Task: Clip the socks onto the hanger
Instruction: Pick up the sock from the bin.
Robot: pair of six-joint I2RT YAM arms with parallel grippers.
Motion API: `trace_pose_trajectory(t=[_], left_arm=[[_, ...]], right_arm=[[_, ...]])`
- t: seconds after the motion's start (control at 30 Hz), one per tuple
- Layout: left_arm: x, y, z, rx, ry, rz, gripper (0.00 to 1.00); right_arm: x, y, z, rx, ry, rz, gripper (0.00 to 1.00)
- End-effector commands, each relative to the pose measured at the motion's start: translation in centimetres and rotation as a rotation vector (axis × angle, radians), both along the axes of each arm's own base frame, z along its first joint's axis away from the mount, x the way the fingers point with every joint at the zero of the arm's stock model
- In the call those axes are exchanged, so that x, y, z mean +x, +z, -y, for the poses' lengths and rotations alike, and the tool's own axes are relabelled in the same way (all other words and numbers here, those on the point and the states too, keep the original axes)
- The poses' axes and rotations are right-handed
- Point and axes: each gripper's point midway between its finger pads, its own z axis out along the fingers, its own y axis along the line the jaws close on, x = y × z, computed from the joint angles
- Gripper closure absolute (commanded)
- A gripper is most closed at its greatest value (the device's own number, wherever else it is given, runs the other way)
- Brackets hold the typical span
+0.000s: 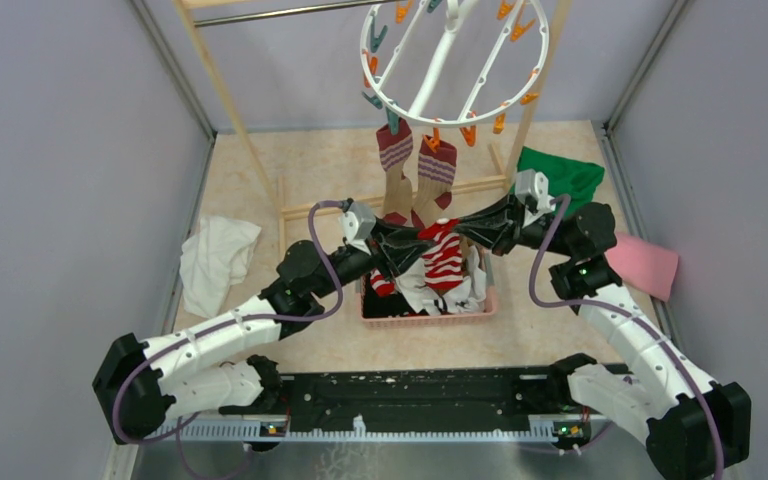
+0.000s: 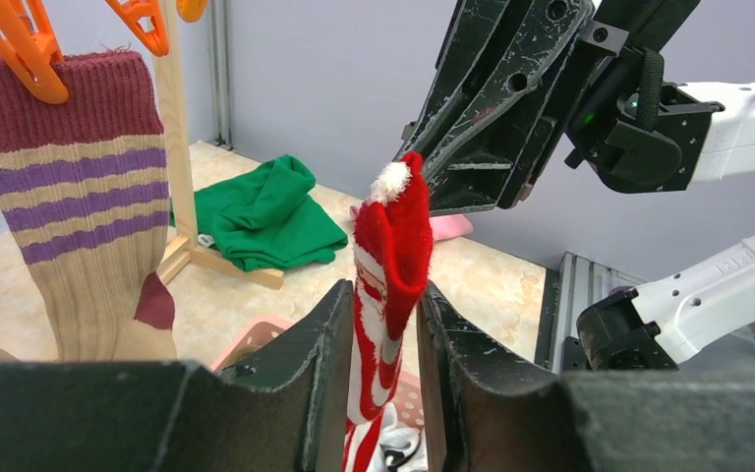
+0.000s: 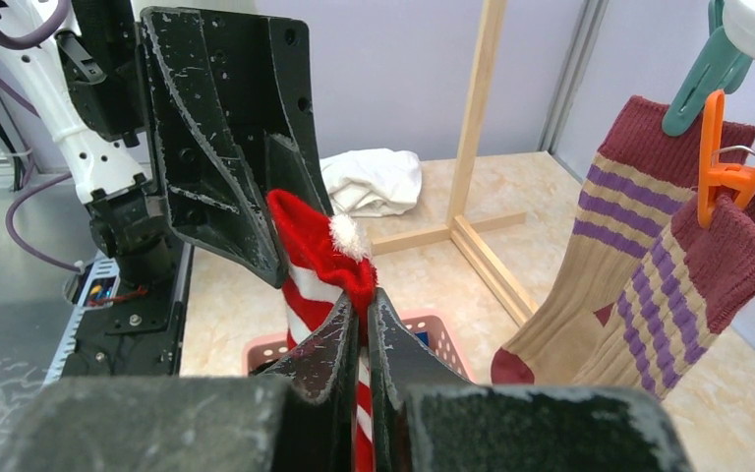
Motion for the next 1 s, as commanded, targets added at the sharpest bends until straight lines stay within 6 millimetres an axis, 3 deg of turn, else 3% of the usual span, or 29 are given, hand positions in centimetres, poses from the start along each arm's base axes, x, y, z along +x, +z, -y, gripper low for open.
trace_pose_trajectory(t=[0.0, 0.1, 0.3, 0.37, 0.5, 0.57, 0.67, 0.83, 0.97], left_arm=[[-0.2, 2.4, -0.7, -0.081, 0.009, 0.047, 0.64], [-0.1, 2.9, -0.7, -0.091, 0.018, 0.058, 0.59], [-0.2, 3.3, -0.4, -0.099, 0.001, 0.070, 0.60], [-0.3, 3.4, -0.3, -0.099, -0.006, 0.074, 0.68], [-0.6, 3.2, 0.0, -0.084, -0.035, 0.083, 1.00], [-0.6, 3.0, 0.0, -0.080, -0.036, 0.081, 1.00], [-0.4, 2.9, -0.2, -0.078, -0.022, 0.080, 1.00], [0.1, 2.1, -0.8, -0.051, 0.014, 0.067, 1.00], [0.3, 1.8, -1.1, -0.043, 0.025, 0.062, 1.00]], right_arm=[[-0.1, 1.1, 0.4, 0.026, -0.014, 0.045, 1.00], [-0.1, 0.9, 0.3, 0.023, -0.012, 0.038, 1.00], [0.0, 0.7, 0.4, 0.019, -0.017, 0.034, 1.00], [0.1, 0.6, 0.5, 0.019, -0.020, 0.032, 1.00], [0.1, 0.6, 0.5, 0.019, -0.021, 0.028, 1.00], [0.2, 0.6, 0.5, 0.019, -0.024, 0.024, 1.00], [0.4, 0.6, 0.8, 0.019, -0.038, 0.011, 0.90], [2.2, 1.5, 3.0, 0.058, -0.116, -0.029, 0.59], [3.9, 2.2, 5.2, 0.079, -0.175, -0.018, 0.54]])
